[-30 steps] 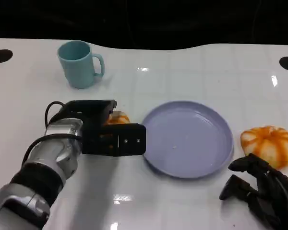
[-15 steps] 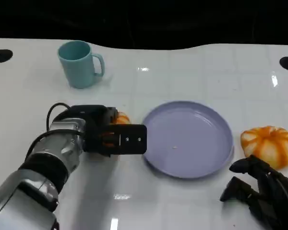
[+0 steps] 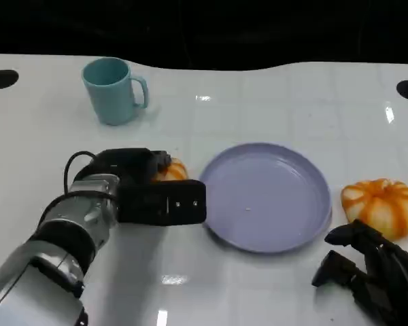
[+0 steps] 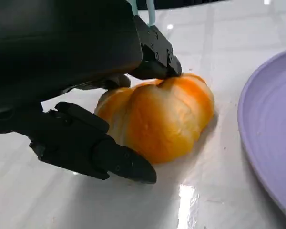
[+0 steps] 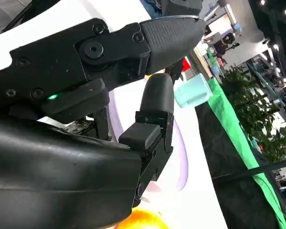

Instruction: Grasp the bread from the table and place it into the plate.

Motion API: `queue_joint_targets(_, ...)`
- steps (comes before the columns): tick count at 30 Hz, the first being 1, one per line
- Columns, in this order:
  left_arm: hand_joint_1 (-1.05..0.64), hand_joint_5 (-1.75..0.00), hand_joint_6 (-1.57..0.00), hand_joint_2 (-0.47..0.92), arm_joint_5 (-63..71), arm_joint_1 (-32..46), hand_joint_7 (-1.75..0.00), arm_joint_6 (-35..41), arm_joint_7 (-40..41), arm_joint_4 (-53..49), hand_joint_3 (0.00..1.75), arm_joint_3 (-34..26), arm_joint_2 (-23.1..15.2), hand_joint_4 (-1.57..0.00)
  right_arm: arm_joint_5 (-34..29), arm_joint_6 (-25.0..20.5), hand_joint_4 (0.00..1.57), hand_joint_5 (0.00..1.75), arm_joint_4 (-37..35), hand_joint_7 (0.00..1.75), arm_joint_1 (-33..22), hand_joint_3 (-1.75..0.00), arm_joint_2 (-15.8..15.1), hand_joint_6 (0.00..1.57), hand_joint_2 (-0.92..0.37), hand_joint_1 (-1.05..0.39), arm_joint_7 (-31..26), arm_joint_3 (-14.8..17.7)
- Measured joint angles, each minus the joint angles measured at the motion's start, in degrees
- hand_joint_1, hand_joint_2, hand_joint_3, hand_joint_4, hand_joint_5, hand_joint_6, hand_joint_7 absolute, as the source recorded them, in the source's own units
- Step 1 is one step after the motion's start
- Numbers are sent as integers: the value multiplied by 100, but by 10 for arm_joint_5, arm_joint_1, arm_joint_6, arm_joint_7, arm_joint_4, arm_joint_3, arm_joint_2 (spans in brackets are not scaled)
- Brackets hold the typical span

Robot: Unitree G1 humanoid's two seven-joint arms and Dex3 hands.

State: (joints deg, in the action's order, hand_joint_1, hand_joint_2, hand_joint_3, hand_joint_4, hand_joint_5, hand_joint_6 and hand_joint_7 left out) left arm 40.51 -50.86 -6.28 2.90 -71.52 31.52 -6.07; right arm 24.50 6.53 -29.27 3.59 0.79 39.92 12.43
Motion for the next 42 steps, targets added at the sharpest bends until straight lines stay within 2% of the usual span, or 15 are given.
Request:
queue_joint_targets(3, -26, -27, -55, 92, 0, 0, -6, -4, 6, -5, 11, 1, 0, -62, 0, 0, 67, 153, 0, 120, 0, -21, 0, 62, -92, -53, -1, 0)
queue_joint_targets(4, -25, -33, -64, 92, 0, 0, -10, -5, 8, -5, 14, 2, 0, -72, 0, 0, 67, 153, 0, 120, 0, -21, 0, 62, -92, -53, -1, 0)
queue_joint_targets(5, -23, -116, -63, 92, 0, 0, -99, -5, 12, -7, 38, 3, 0, -76, 0, 0, 67, 153, 0, 120, 0, -22, 0, 61, -92, -52, -1, 0)
queue_joint_targets(6, -24, -145, -58, 92, 0, 1, -136, -8, 32, -8, 46, 3, 0, -77, 0, 0, 66, 153, 0, 120, 0, -22, 0, 61, -92, -52, -1, 0)
queue_joint_targets(7, -24, -162, -55, 92, 1, 4, -159, -14, 62, -8, 52, 3, 0, -78, 0, 0, 67, 153, 0, 120, 0, -21, 0, 62, -92, -52, -1, 0)
queue_joint_targets(8, -24, -168, -54, 92, 1, 8, -166, -19, 94, -8, 54, 2, 0, -78, 0, 0, 67, 153, 0, 119, 0, -21, 0, 62, -92, -52, -1, 0)
queue_joint_targets(10, -24, -173, -62, 92, -1, 13, -145, -28, 131, -10, 52, -2, 0, -78, 0, 0, 67, 152, 0, 119, 0, -21, 0, 62, -92, -53, 0, 0)
queue_joint_targets(11, -24, -174, -62, 92, -2, 14, -147, -32, 139, -11, 52, -4, 0, -79, 0, 0, 67, 152, 0, 119, 0, -21, 0, 62, -92, -53, 1, 0)
queue_joint_targets(14, -25, -175, -53, 92, -5, 18, -171, -39, 152, -15, 47, -6, -1, -79, 0, 0, 67, 152, -1, 118, 0, -22, -1, 62, -92, -52, 1, 1)
queue_joint_targets(22, -19, -175, -56, 87, -14, 21, -175, -47, 168, -12, 54, -20, -8, -81, -1, 9, 66, 152, -7, 119, 2, -21, -1, 61, -92, -54, 3, 1)
queue_joint_targets(25, -19, -175, -61, 72, -21, 21, -175, -55, 176, -8, 84, -27, -16, -84, 0, 11, 65, 152, -12, 120, 4, -24, -1, 58, -92, -52, 7, 1)
queue_joint_targets(29, -19, -175, -62, 62, -38, 21, -175, -61, 176, 4, 100, -45, -23, -86, 0, 18, 65, 151, -22, 120, 8, -22, -4, 59, -92, -52, 17, 2)
queue_joint_targets(34, -19, -175, -63, 59, -51, 21, -175, -77, 184, 18, 105, -63, -23, -87, 0, 18, 66, 150, -25, 119, 11, -21, -4, 60, -92, -52, 18, 2)
queue_joint_targets(36, -16, -175, -66, 53, -55, 23, -175, -82, 185, 20, 118, -69, -23, -89, 0, 18, 67, 150, -25, 120, 11, -21, -4, 61, -92, -53, 17, 2)
queue_joint_targets(42, -13, -175, -68, 47, -82, 28, -175, -134, 186, 56, 126, -91, -22, -89, 0, 19, 68, 149, -26, 119, 12, -21, -5, 61, -92, -52, 12, 2)
